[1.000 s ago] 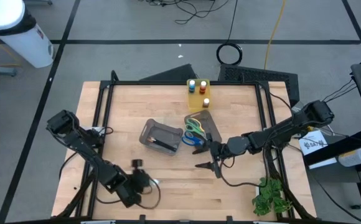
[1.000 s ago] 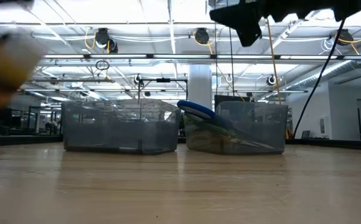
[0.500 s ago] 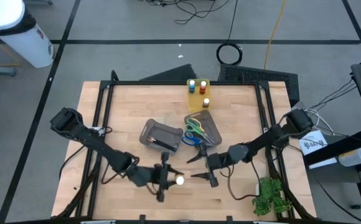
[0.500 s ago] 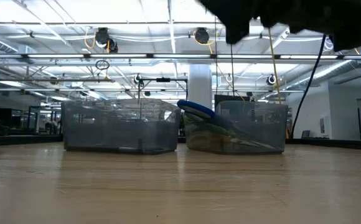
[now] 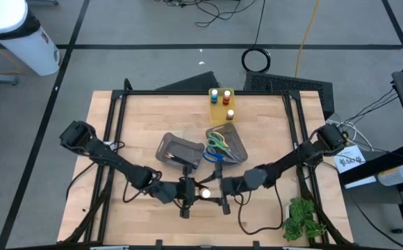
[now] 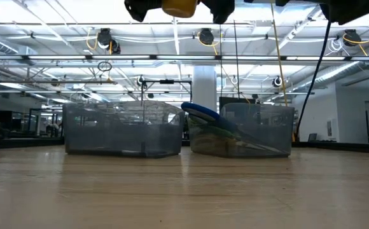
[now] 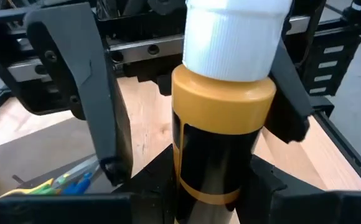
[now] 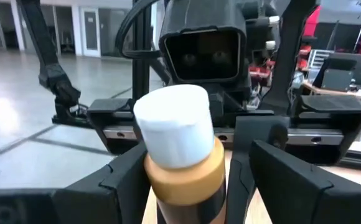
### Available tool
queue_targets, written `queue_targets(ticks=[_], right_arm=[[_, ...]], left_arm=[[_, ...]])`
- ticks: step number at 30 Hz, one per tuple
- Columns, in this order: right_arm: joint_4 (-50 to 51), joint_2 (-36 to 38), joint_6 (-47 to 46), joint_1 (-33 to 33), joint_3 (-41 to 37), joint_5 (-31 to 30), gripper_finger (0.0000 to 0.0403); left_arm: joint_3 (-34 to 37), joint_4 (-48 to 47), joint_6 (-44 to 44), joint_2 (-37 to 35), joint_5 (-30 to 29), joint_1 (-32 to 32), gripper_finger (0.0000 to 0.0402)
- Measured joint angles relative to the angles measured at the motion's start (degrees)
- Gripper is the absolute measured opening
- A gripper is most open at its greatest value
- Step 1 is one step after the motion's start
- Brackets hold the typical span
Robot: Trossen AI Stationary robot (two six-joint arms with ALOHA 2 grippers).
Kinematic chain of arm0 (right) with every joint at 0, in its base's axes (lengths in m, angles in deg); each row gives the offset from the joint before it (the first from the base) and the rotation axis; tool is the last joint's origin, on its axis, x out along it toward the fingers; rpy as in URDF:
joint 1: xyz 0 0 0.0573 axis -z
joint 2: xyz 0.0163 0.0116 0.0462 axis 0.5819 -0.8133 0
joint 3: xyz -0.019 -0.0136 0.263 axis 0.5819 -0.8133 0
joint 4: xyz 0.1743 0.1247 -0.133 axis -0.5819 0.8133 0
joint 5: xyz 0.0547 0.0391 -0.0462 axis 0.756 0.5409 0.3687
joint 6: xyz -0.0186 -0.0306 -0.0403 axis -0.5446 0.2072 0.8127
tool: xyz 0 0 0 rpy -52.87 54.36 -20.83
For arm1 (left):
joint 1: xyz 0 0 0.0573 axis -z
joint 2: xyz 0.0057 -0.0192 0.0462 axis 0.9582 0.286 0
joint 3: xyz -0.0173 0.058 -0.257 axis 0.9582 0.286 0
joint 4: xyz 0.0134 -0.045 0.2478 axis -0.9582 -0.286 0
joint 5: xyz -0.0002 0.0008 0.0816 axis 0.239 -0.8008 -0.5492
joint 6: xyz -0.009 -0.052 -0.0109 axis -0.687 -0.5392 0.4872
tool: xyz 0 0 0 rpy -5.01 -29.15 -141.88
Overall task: Pick & Place Paint Supplies
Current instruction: Put the yellow paint bottle into the yellow bin
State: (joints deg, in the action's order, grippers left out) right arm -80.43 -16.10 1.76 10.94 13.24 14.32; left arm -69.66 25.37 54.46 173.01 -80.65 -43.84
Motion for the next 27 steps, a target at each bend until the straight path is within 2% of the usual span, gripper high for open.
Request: queue_targets(ticks=[5, 12, 16, 20, 27], right_arm=[[3.78, 0.10, -0.18, -0.28, 0.84, -1.90, 0.0225], [4.80, 0.17, 0.31, -0.33, 0.98, -3.01, 0.0108], [5.93, 0.46, -0.14, -0.25, 1.02, -3.06, 0.0107], [8.09, 1.46, -2.96, -0.24, 1.10, -3.32, 0.0107], [11.07, 2.40, -7.95, 0.98, 1.06, -3.42, 0.0106]], left_arm=[[0.00, -0.15, 0.19, 0.19, 0.15, 0.01, 0.0118], [0.02, 0.85, 1.15, -0.26, -1.61, 0.42, 0.0140], [0.02, -1.79, 0.43, -2.24, -1.52, 0.55, 0.0144], [0.00, -6.45, -1.85, -7.37, -0.90, 0.84, 0.0145], [-0.09, -12.06, -8.03, -13.41, 3.20, 0.57, 0.0147]])
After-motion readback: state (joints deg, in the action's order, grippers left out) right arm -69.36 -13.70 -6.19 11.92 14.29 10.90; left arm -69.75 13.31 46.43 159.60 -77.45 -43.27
